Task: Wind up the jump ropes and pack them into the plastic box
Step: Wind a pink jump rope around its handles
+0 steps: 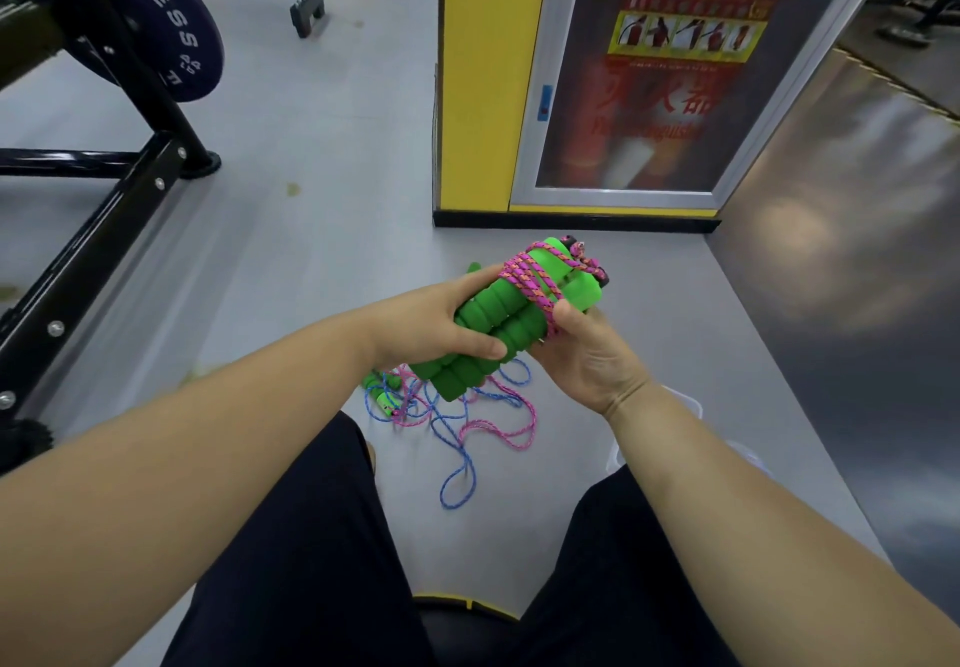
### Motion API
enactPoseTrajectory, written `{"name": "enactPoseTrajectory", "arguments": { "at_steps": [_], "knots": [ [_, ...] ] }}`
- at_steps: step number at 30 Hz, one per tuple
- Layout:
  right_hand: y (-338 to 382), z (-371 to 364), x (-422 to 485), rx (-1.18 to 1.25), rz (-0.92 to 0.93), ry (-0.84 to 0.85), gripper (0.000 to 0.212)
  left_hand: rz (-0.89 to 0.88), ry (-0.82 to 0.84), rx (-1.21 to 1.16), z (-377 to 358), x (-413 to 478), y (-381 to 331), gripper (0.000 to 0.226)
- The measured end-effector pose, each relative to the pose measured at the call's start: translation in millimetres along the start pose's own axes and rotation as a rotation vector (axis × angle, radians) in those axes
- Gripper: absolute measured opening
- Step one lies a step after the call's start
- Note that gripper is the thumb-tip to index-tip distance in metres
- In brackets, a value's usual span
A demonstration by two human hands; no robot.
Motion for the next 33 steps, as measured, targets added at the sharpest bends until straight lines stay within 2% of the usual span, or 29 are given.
{"name": "enactPoseTrajectory", "arguments": {
  "at_steps": [3,6,10,15,17,19,20,25,28,30,33],
  "knots": [
    [3,-3,-2,-0.048,0.001,-0.004,0.072,0.014,0.007,-0.002,-1,1,0,0.069],
    [3,-4,-3,-0.101,-0.016,-0.085,0.065,0.002,0.002,0.002,-3,0,-1,0.067],
    [1,-5,-4,-0.137,-0.004,-0.153,0.039,-0.017,0.004,-0.008,-4,0,-1,0.07],
    [0,-8,-5,-0.181,0.004,-0.186,0.027,-0.013,-0.014,0.021,-5,0,0,0.077],
    [1,-8,-5,-0.27,-0.007,-0.175,0.039,-0.008,-0.025,0.034,-5,0,0,0.08],
    [2,-7,-6,-0.375,-0.034,-0.152,0.072,-0.009,-0.034,0.041,-4,0,0,0.077],
    [3,-5,-7,-0.444,-0.042,-0.146,0.082,-0.009,-0.038,0.039,-3,-1,0,0.075],
    [2,3,-14,-0.735,-0.078,-0.06,0.082,-0.053,-0.059,0.023,-5,0,3,0.074],
    [1,1,-18,-0.772,-0.094,-0.021,0.078,-0.078,-0.08,-0.006,-8,3,6,0.075],
    [1,2,-20,-0.776,-0.115,-0.057,0.063,-0.087,-0.081,-0.007,-10,4,8,0.076],
    [4,2,-24,-0.837,-0.19,-0.037,0.019,-0.085,-0.11,0.005,-9,4,10,0.075]
  ]
}}
Point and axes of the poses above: each hand's wrist, its own x-axis towards the middle knuckle, its own z-axis out of the back of the hand, y = z × x, the point moved 1 cm from there along x, towards the middle knuckle, and after that the axes turned 11 degrees about z, right-handed, at the moved point
